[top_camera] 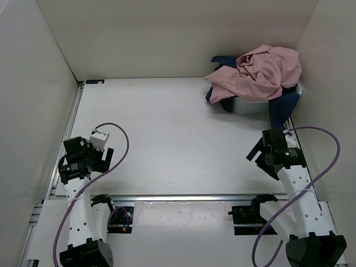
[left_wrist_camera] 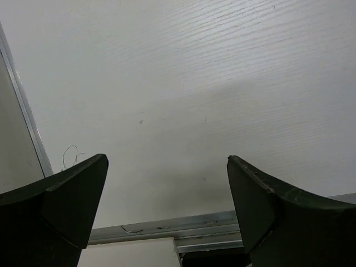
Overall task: Fold and stack the trousers
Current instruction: Grab the trousers from the pile
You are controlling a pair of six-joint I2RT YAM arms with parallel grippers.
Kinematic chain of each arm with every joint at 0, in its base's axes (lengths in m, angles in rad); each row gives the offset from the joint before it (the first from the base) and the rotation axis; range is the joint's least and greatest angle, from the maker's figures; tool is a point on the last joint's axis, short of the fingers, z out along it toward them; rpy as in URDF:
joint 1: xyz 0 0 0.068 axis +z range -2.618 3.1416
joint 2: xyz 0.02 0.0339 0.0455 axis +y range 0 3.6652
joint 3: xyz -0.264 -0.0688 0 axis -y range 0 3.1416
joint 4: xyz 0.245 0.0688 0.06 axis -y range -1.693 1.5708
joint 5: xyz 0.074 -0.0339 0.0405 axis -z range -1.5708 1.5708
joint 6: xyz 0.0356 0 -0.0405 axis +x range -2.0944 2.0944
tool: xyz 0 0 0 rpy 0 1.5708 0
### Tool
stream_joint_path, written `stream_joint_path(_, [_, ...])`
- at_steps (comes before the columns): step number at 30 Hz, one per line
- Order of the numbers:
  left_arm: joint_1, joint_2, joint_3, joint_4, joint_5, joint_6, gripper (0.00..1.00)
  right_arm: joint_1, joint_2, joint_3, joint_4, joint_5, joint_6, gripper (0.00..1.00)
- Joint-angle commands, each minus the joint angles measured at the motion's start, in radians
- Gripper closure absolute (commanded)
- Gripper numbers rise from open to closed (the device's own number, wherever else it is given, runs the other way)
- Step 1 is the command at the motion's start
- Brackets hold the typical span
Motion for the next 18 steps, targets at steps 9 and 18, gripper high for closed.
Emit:
stream_joint_path(9, [0.0, 0.035, 0.107, 0.016, 0.004, 0.05, 0.0, 0.004, 0.154, 0.318, 0.331, -0.069, -0.345, 0.01])
stream_joint_path(18, [0.0, 0.348, 0.449, 0.016, 0.044, -0.147, 0.0, -0.096, 0.915, 1.141, 0.385, -0.121, -0.509, 0.01])
